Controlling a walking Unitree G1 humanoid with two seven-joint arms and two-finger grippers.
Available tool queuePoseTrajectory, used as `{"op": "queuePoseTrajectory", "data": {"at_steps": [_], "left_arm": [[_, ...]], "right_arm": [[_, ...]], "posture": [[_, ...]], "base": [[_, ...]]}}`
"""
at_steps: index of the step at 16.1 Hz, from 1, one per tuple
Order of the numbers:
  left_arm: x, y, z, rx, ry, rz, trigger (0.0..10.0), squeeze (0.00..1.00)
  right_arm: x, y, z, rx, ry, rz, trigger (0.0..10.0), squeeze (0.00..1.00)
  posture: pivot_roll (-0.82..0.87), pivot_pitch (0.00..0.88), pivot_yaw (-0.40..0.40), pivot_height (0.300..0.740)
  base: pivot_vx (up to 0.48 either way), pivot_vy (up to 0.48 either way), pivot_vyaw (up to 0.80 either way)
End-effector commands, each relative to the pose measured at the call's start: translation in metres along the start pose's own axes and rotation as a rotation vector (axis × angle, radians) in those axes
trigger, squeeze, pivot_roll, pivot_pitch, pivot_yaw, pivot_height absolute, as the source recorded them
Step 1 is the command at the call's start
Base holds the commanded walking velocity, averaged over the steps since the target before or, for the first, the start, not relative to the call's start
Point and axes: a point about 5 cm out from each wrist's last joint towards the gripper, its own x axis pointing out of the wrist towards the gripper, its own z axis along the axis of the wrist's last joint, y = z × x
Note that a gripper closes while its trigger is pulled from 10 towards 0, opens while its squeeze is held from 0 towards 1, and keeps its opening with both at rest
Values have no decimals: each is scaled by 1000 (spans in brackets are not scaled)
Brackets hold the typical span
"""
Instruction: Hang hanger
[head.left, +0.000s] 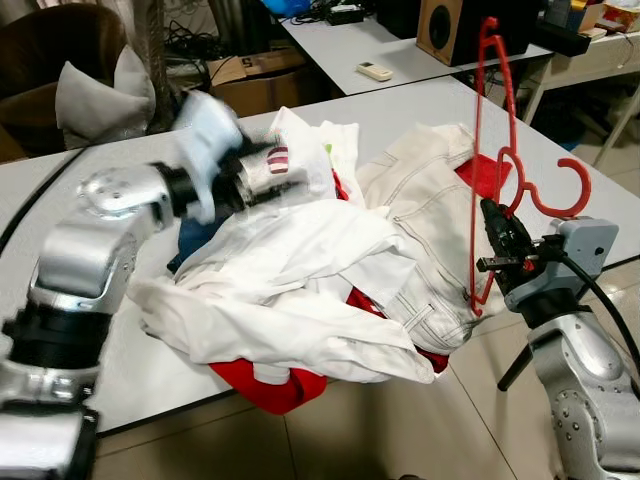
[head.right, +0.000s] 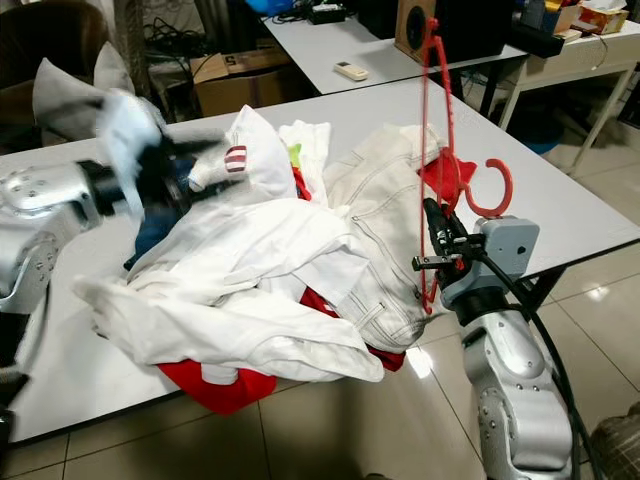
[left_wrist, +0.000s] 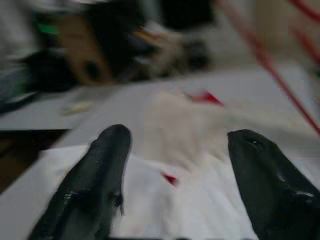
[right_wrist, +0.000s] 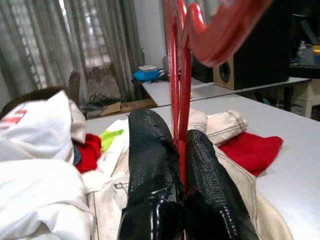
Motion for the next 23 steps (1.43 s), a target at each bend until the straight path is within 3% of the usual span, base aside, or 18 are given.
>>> {"op": "queuePoseTrajectory", "data": {"at_steps": [1,3,5,9,15,18,23], "left_arm": [[-16,11,-12,-69,6,179,10000,0],[-34,8,-29,-86,30,281,10000,0],[-42,4,-34,-103,42,320,10000,0],[-61,-25,-56,-106,102,381,10000,0],[-42,-44,-56,-78,82,406,10000,0],[-33,-51,-61,-79,91,411,10000,0],[-22,-64,-64,-90,86,380,10000,0]], "right_arm": [[-3,8,-2,43,22,19,10000,0],[-7,17,-3,71,50,55,10000,0],[-9,22,-5,81,68,73,10000,0],[-16,20,-5,69,56,31,10000,0],[-14,12,14,-48,48,44,10000,0],[-17,4,14,-186,158,14,10000,0],[-28,-8,21,-210,176,-35,10000,0]], "posture": [[-149,0,88,740],[-144,0,79,740],[-145,0,78,740],[-141,0,69,740],[-157,0,60,740],[-178,0,59,740],[-206,0,46,740]], "base": [[0,0,0],[0,0,0],[0,0,0],[0,460,-230],[0,157,-80],[0,0,0],[0,0,0]]}}
